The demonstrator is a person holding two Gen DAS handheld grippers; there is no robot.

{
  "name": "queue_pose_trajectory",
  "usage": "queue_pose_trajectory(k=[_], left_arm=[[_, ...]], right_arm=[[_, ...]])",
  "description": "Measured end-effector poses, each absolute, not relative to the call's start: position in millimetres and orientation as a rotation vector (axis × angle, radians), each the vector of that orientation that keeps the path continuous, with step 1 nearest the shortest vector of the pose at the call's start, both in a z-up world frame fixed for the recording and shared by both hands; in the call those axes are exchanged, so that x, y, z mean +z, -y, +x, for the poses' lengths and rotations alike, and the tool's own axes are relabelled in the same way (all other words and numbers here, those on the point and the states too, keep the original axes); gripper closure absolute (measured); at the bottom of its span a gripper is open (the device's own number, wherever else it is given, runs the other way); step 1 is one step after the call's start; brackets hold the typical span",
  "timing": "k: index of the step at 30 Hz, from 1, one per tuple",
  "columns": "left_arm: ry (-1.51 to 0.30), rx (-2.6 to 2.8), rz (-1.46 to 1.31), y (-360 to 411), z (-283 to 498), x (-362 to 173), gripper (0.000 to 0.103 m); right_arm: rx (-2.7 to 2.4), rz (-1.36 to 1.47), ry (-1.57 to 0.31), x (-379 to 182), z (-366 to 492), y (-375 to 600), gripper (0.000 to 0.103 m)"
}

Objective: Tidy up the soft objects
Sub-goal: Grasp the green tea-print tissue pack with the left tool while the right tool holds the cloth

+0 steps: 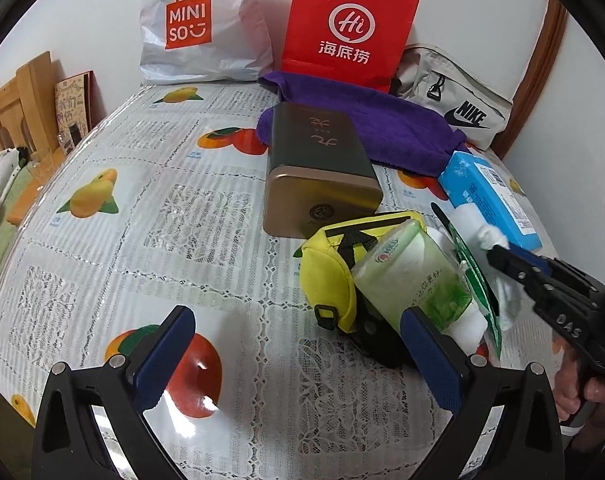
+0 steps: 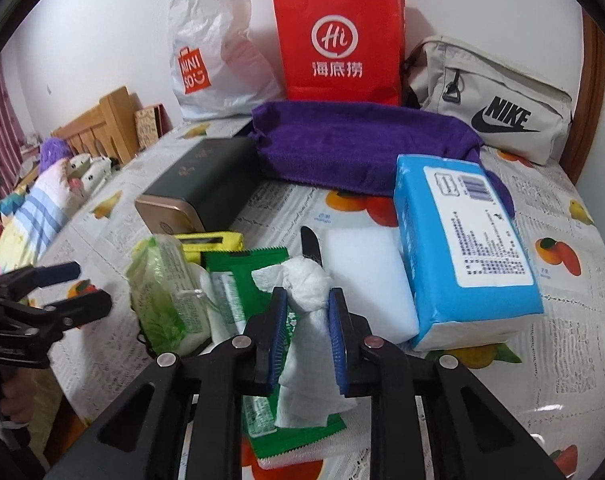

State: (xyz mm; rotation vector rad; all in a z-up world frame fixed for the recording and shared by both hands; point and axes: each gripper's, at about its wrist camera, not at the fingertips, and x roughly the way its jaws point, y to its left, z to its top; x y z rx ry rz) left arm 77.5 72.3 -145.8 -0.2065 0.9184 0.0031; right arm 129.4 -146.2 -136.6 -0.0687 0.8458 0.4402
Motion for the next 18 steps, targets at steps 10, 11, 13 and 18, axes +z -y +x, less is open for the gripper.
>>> queue_pose_trajectory(k=[10,11,13,18], left_arm=[[-0.884,-0.096,-0.186,-44.0,76.9,-138.5,0.0],[-0.879,-0.103,-0.183,-40.1,77.6,-137.7,0.0],[-0.874,-0.122,-0.172,-32.2,79.9,-137.6,0.0],[-0.88,-0.128,-0.107,-14.9,87.2,-140.6,0.0]], right_arm=[[0.403,-0.081,-0.809,-119.2,104.4,176.6,0.082],[0.393,-0.084,-0.814,-120.8,102.2,181.9,0.082],[0.374,-0.089,-0.823,-125.5,99.3,192.8,0.082],[0.322,-0.067,-0.88,-146.4,99.1,220.9,0.082]])
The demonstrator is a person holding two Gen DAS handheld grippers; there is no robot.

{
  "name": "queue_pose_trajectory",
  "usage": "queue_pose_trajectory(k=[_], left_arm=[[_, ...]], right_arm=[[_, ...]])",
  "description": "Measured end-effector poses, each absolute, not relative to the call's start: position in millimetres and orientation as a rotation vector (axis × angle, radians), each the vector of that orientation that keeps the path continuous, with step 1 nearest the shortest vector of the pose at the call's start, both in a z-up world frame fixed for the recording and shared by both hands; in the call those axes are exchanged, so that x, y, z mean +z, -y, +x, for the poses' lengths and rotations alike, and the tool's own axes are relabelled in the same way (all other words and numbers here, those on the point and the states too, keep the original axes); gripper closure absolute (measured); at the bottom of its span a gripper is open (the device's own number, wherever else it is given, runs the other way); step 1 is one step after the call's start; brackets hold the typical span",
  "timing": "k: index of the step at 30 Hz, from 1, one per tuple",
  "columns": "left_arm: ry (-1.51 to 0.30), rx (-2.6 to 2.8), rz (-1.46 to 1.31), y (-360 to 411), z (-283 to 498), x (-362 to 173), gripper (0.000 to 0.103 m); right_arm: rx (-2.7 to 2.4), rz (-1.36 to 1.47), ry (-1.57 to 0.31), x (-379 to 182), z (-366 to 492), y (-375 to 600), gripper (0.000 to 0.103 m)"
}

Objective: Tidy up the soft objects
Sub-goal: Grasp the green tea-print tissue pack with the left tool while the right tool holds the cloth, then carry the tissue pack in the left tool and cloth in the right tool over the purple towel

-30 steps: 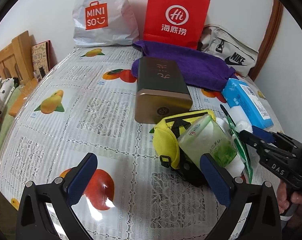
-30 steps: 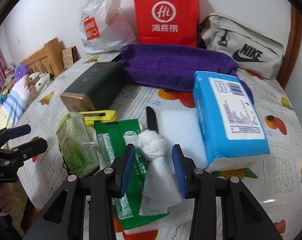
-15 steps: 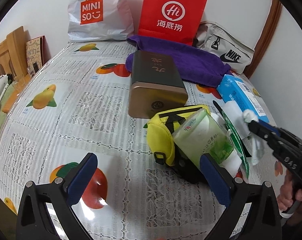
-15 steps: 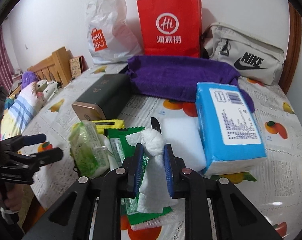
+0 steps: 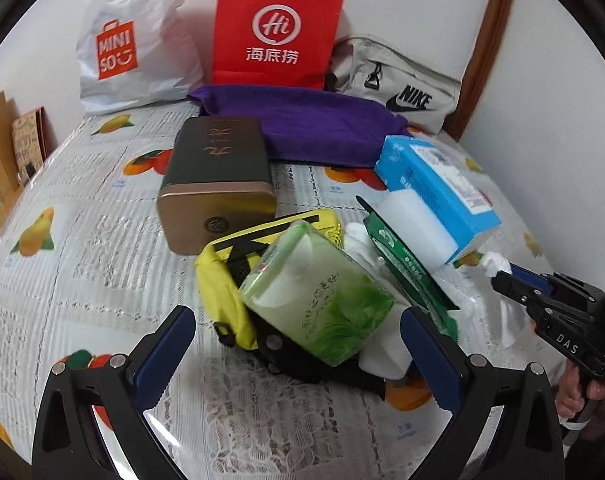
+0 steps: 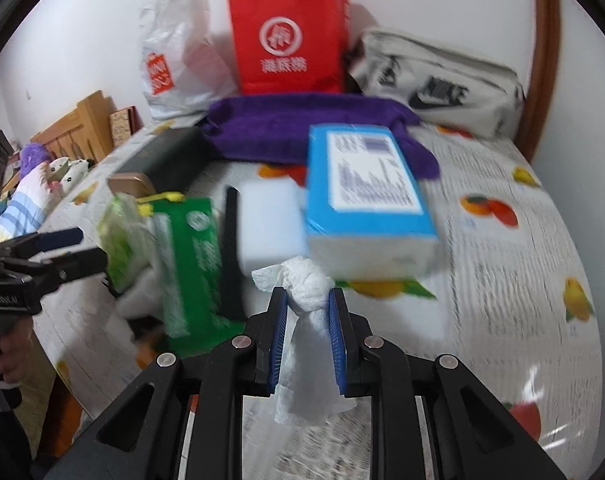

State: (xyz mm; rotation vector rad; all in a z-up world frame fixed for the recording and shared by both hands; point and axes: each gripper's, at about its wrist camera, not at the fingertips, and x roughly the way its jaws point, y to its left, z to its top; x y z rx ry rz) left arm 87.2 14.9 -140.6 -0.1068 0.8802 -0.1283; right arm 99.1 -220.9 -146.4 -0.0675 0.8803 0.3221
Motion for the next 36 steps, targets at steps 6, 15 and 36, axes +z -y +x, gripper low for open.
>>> queue_pose_trajectory(k=[6,15,36], left_arm=[[-0.916,-0.131,-0.071,-2.1,102.5,-152.0,0.0],[-0.92,-0.096,-0.007,6.6,113.3,-158.4,0.003],[-0.87,-0.141,-0.043,-16.5,94.8,-121.8,0.041]], right_arm=[[0.289,-0.051,-0.941,-172.1,103.9,234.0,0.082],[0.32,-0.056,-0.929,-182.1,110.1,228.3,0.076],[0.32,-0.048,-0.91,-155.0,109.2,229.0,0.08]])
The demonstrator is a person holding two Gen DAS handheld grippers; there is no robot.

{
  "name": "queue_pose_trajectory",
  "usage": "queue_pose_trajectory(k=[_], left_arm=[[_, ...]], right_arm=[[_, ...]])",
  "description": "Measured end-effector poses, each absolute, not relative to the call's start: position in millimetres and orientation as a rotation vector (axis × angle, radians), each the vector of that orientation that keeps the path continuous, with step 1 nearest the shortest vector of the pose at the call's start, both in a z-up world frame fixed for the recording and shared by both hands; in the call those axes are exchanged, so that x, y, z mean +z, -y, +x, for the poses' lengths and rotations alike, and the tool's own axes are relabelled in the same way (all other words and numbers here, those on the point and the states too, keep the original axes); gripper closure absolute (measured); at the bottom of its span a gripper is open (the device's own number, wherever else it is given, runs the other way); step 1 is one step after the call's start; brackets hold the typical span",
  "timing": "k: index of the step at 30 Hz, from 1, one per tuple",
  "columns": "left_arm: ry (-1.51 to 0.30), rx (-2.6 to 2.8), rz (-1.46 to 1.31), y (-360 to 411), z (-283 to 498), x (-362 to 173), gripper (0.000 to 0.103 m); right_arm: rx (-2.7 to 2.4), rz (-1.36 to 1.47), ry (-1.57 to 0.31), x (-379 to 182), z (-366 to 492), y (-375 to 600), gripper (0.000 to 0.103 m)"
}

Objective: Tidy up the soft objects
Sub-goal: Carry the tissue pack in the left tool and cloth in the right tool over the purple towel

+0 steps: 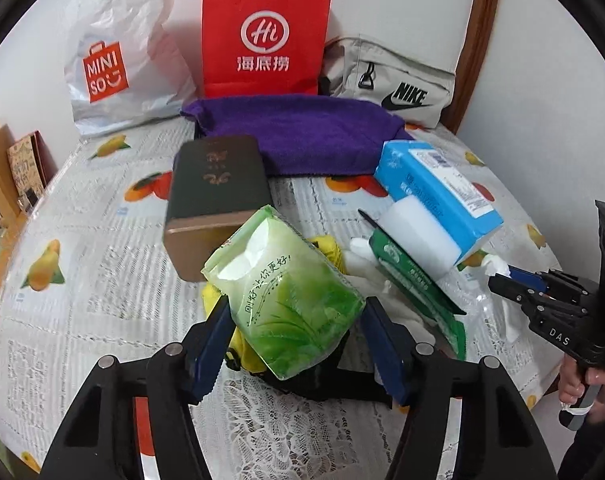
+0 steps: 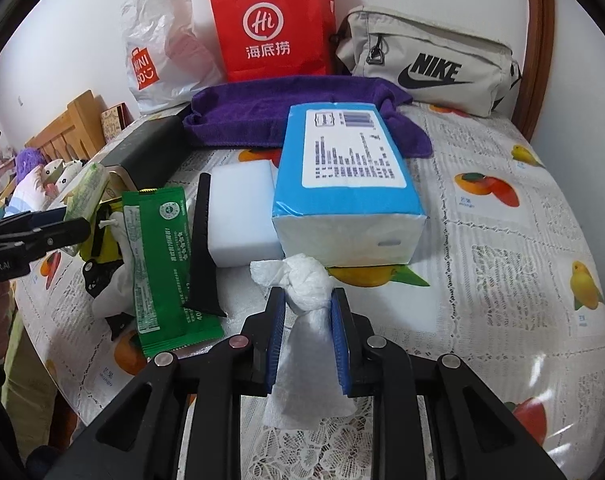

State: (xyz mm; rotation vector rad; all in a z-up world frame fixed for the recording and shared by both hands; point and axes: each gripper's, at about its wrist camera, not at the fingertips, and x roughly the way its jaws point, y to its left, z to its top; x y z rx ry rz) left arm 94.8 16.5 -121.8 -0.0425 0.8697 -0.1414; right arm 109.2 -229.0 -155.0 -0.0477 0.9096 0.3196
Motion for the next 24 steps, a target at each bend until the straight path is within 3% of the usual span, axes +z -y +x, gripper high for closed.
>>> queue_pose_trajectory(k=[24], left_arm=[[-0.813,-0.063,-0.065,-40.9,127.2,-63.6,0.04]], right_arm=[[0.362,-0.017,-0.835,-79.2,150.2,229.2,0.08]])
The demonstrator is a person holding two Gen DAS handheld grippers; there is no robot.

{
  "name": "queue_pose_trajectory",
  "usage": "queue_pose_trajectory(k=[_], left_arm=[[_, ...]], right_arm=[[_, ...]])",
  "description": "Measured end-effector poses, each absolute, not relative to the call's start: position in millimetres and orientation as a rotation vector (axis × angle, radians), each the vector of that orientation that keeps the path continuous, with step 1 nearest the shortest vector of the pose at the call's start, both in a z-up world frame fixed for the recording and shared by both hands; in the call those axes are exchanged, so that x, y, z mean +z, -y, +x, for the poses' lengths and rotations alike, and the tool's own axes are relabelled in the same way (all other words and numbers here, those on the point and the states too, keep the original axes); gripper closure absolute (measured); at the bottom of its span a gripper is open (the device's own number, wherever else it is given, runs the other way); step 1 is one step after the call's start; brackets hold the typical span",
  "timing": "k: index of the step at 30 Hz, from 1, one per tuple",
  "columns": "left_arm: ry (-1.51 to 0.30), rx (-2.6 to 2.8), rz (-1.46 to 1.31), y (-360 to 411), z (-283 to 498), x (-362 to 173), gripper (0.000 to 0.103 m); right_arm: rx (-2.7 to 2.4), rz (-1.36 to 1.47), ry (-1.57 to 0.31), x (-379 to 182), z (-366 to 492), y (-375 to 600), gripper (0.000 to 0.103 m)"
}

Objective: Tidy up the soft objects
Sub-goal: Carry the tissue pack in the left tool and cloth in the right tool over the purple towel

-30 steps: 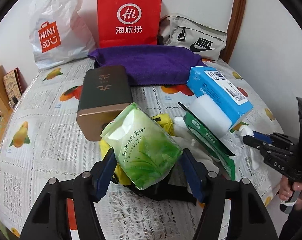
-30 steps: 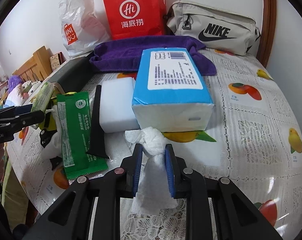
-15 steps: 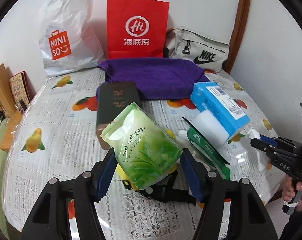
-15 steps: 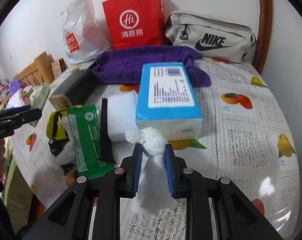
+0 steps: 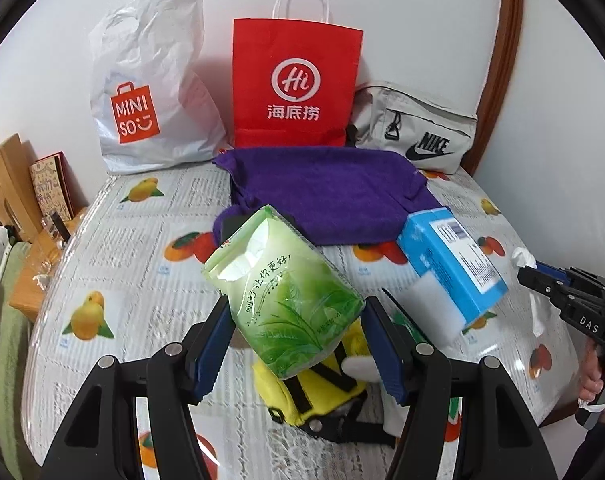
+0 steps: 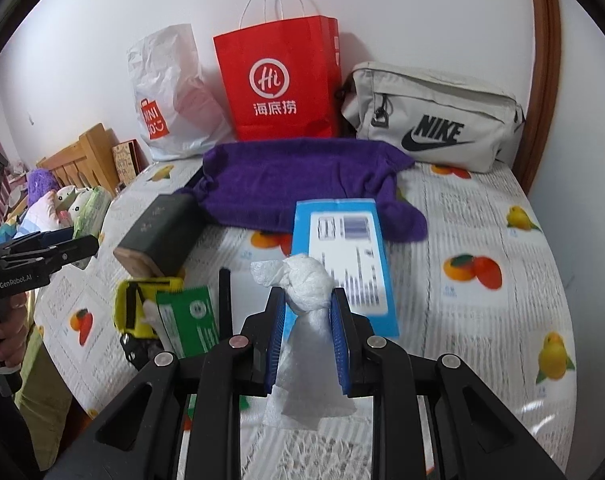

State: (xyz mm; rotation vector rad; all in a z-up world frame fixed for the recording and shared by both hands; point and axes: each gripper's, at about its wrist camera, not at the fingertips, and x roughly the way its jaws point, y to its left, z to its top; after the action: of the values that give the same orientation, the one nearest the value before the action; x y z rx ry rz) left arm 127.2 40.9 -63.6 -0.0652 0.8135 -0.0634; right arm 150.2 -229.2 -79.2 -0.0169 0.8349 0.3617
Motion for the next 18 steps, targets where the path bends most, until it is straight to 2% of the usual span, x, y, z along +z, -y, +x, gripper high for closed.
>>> queue_pose_trajectory(k=[18], left_arm=[[-0.837,-0.048,-0.09,-64.1,225.5,-63.6,0.04]], right_arm=[[0.388,-0.017,-0.81,-68.4,260.2,202.3,0.08]])
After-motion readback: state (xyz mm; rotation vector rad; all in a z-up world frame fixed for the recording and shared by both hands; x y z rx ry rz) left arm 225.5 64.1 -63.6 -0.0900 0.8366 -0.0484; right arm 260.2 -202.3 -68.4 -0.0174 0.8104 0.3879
